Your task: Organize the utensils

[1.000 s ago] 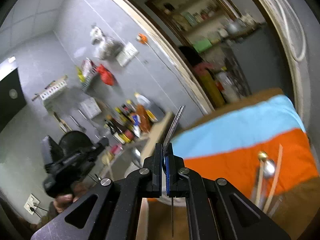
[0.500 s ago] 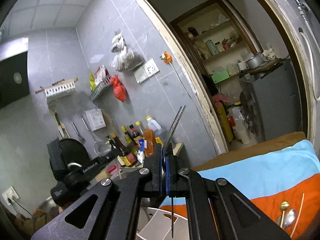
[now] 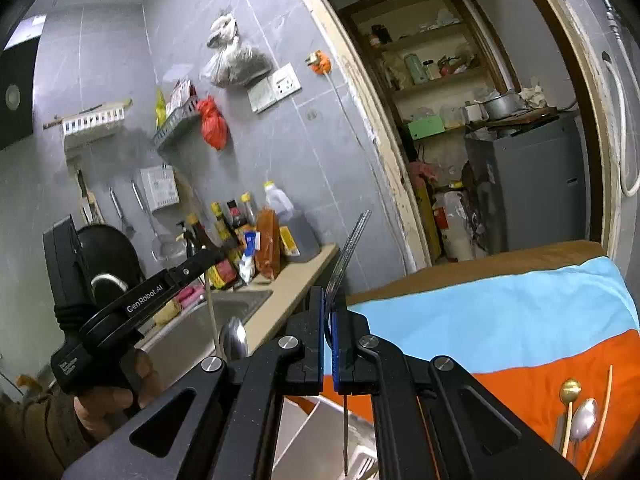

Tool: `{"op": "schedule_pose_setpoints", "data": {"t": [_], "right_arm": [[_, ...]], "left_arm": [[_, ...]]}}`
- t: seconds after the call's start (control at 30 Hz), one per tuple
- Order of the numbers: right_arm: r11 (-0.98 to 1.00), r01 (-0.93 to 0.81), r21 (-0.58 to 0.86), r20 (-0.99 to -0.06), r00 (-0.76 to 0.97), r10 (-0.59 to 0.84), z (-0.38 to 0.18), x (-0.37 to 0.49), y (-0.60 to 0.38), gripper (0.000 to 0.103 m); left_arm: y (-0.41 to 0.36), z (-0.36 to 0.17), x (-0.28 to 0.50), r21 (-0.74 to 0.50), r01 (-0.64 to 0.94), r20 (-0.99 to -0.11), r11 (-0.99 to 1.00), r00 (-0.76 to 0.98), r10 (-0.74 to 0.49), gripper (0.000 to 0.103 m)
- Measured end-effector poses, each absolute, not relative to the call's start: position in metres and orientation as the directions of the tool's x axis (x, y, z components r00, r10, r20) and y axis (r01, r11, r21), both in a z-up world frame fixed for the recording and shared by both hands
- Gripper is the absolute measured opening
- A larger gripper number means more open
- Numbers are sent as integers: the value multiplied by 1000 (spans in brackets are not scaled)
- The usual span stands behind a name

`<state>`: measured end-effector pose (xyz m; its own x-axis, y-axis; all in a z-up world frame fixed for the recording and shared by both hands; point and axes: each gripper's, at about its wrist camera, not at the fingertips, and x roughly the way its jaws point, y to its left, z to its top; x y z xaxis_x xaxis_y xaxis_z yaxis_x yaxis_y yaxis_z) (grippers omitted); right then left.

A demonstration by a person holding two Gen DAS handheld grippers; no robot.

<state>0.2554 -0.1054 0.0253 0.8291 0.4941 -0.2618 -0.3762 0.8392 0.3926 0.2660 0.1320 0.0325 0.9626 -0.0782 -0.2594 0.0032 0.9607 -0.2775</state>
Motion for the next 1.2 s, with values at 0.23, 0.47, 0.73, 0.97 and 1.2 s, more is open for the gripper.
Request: {"op": "schedule_pose_setpoints", "data": {"t": [0.23, 0.47, 0.73, 0.97, 1.2], "right_arm": [[835, -358, 418, -330, 796, 507, 17, 258, -103, 6], [823, -380, 422, -301, 798, 522, 26, 245, -106, 27], [836, -350, 423, -265, 834, 484, 42, 228, -128, 44], [881, -284, 378, -262, 880, 396, 54, 208, -156, 64], [937, -185, 298, -257, 929, 265, 62, 180, -192, 87]], "left_arm": [[138, 26, 261, -320, 30, -351, 947, 925, -148, 6], [136, 24, 251, -319, 57, -400, 946, 897, -189, 16], [127, 33, 231, -324, 76, -369, 943, 908, -199, 55], [99, 45, 212, -273, 91, -335, 958, 924, -184, 92], [59, 52, 190, -214, 94, -310, 972, 937, -159, 102]]}}
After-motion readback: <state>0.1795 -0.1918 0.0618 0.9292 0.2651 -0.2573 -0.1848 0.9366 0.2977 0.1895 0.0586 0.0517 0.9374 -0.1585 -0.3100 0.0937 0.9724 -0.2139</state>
